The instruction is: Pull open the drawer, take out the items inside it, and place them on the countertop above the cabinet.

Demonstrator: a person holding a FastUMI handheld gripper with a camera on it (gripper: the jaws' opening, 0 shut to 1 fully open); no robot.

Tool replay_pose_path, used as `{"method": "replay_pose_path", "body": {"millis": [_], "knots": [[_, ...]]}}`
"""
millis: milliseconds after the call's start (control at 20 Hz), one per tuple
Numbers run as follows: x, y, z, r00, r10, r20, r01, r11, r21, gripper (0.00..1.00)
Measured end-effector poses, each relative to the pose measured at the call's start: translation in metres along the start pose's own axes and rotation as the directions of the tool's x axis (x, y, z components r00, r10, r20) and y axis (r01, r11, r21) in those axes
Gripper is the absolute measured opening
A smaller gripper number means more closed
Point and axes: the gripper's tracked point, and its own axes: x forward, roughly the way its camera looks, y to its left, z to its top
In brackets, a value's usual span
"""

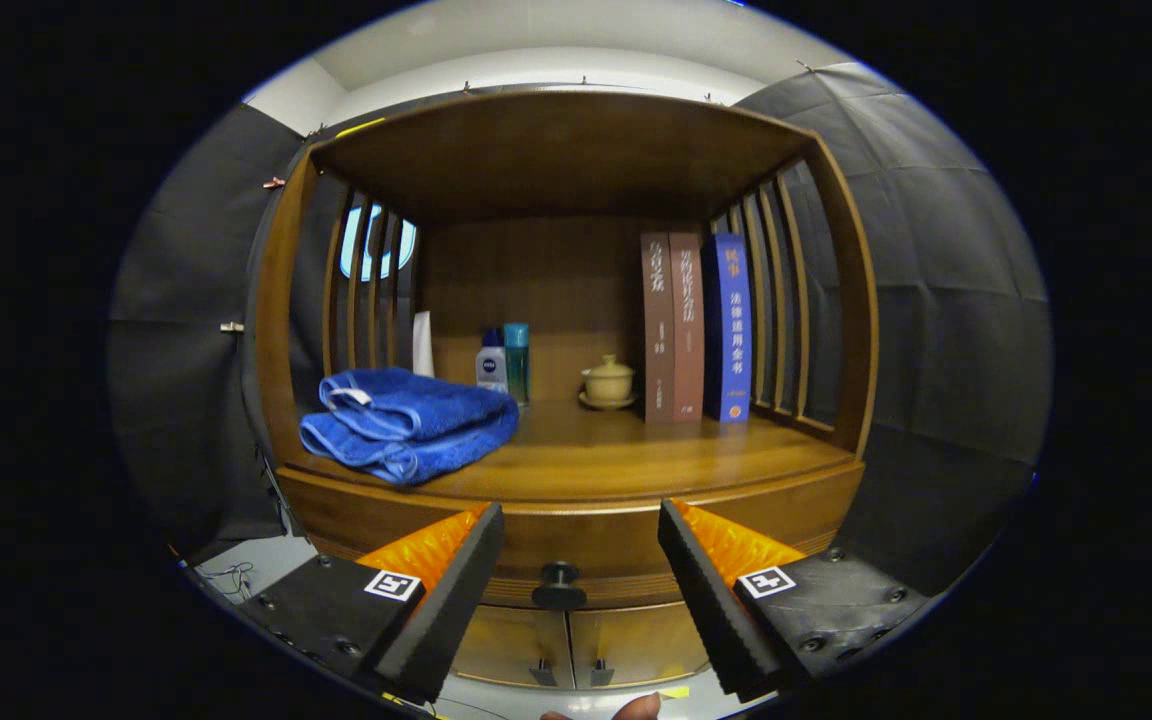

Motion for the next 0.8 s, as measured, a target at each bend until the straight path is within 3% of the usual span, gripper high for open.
{"method": "replay_pose_path", "body": {"millis": [400, 550, 700, 750, 800], "knots": [[0.033, 0.014, -0.066, 0.997, 0.025, -0.079, -0.025, 1.0, -0.001, 0.98], [0.035, 0.012, -0.084, 0.994, 0.008, -0.111, -0.007, 1.0, 0.013, 0.82], [0.043, 0.008, -0.092, 0.991, -0.007, -0.132, 0.01, 1.0, 0.023, 0.53], [0.041, 0.01, -0.096, 0.992, -0.001, -0.129, 0.004, 1.0, 0.026, 0.54], [0.042, 0.008, -0.095, 0.993, 0.0, -0.119, 0.003, 1.0, 0.025, 0.48]]}}
